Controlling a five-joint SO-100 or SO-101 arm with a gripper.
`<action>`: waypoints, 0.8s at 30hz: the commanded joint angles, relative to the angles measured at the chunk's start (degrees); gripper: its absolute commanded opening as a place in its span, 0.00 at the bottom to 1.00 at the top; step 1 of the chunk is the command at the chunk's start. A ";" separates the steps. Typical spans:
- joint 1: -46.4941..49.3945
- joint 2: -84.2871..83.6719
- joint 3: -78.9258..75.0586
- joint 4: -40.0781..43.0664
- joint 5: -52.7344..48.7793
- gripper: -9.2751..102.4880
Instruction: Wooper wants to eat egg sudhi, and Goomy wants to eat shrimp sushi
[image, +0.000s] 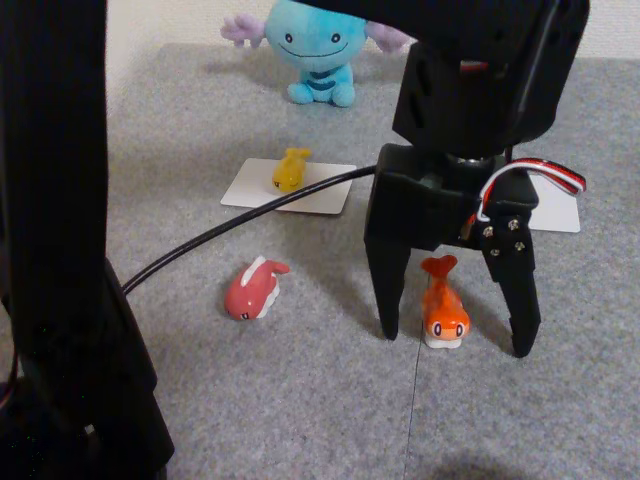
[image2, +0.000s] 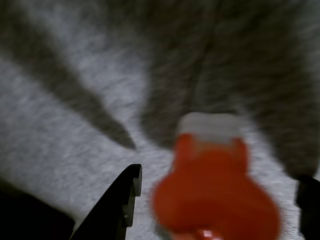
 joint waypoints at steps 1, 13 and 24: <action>-0.97 0.26 -0.26 -2.64 1.76 0.35; -2.46 0.53 -0.44 -5.36 7.47 0.11; -7.65 0.18 -21.80 -2.02 20.30 0.11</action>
